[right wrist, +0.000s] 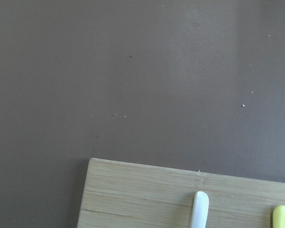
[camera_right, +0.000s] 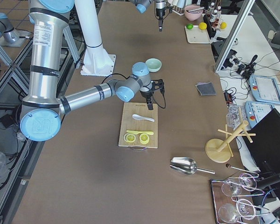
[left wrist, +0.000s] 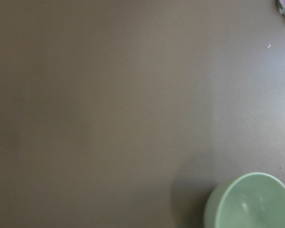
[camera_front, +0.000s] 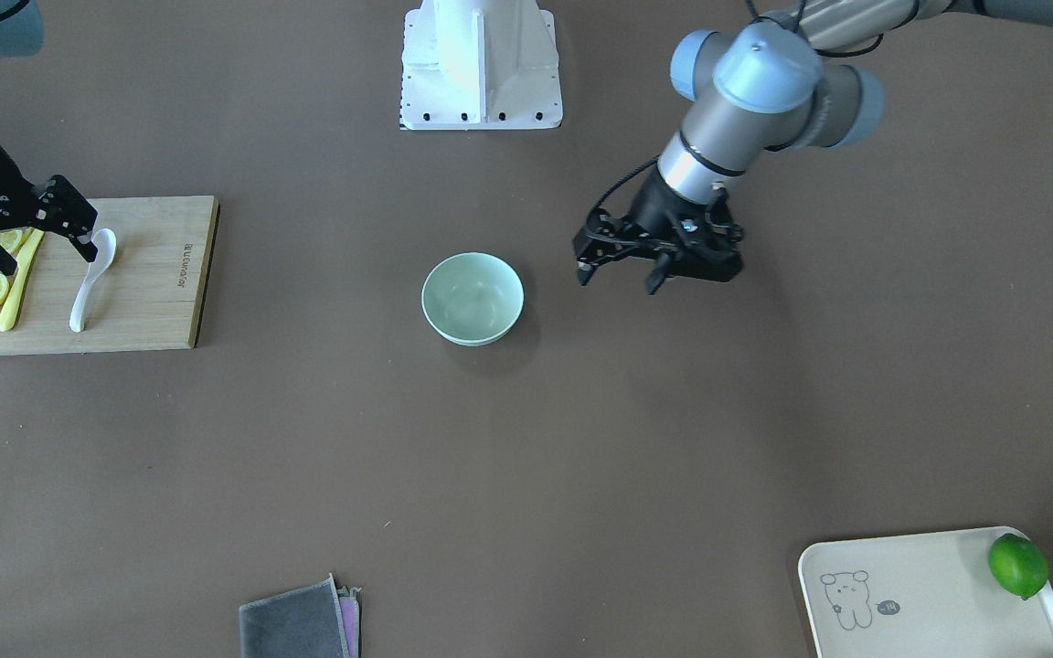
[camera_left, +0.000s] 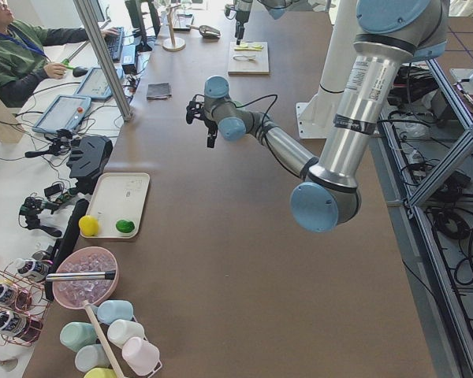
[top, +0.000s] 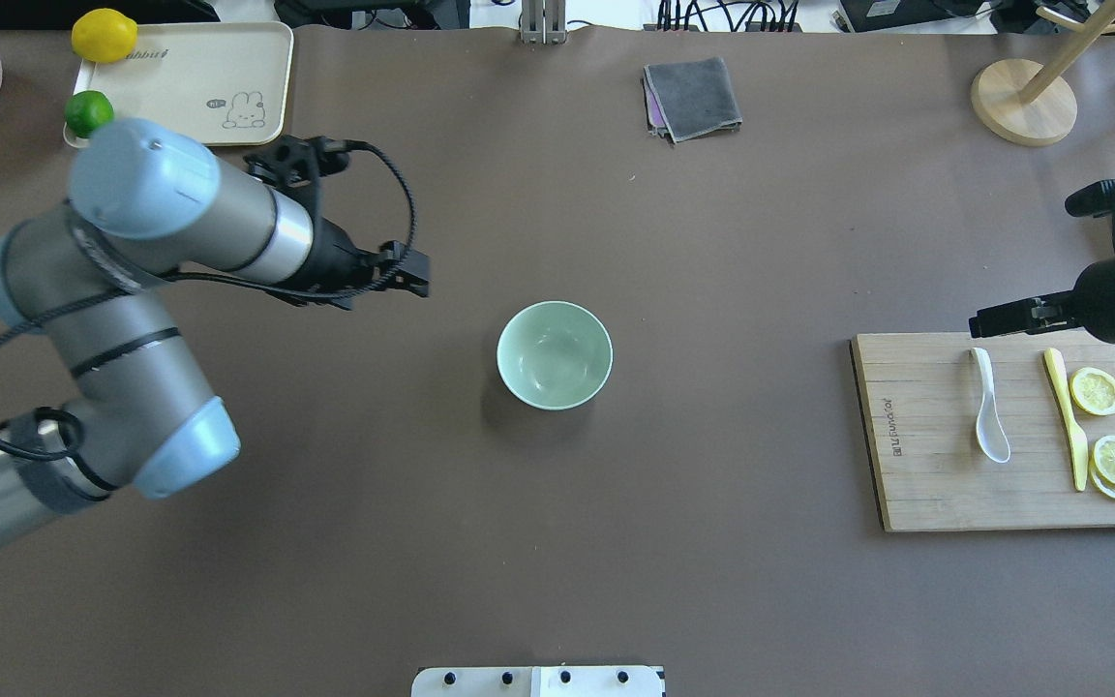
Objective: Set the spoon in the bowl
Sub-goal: 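Withdraw the left arm while the right gripper lowers over the white spoon, then grasp the white spoon on the cutting board with the right gripper and lift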
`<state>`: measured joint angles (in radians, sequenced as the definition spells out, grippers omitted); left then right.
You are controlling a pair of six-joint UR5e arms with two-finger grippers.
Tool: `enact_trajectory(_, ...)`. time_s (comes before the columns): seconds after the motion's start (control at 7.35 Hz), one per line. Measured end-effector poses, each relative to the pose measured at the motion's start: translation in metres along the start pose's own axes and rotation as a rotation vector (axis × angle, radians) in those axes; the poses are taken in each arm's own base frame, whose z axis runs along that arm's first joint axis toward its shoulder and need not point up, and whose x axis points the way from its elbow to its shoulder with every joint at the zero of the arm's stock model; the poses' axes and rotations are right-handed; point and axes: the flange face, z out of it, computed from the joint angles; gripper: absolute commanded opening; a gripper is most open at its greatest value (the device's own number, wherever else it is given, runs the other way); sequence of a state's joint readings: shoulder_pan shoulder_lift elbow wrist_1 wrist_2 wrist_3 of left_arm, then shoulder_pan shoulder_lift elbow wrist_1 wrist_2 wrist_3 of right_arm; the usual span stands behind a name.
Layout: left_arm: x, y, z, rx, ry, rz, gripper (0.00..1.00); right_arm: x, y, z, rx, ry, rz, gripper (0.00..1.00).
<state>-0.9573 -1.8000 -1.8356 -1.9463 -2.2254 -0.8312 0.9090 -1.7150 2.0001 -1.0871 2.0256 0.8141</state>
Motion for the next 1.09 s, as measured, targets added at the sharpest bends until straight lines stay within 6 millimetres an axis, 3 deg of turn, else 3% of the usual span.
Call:
enact_trajectory(0.27,-0.163,0.013,-0.050,-0.010,-0.096,0.161,0.99,0.011,0.010,0.011,-0.030,0.023,0.044,1.00)
enact_trajectory(0.41,-0.221,0.020,-0.063,-0.016,-0.136,0.218,0.99,0.016,0.015,0.022,-0.050,0.036,0.066,1.00)
enact_trajectory(0.54,-0.252,0.028,-0.070,-0.021,-0.155,0.245,0.99,0.016,0.019,0.033,-0.067,0.047,0.070,0.99)
enact_trajectory(0.68,-0.267,0.033,-0.072,-0.025,-0.163,0.255,0.99,0.015,0.024,0.042,-0.075,0.062,0.069,0.92)
enact_trajectory(1.09,-0.274,0.037,-0.073,-0.026,-0.166,0.255,0.99,0.020,0.039,0.075,-0.068,0.147,0.135,0.83)
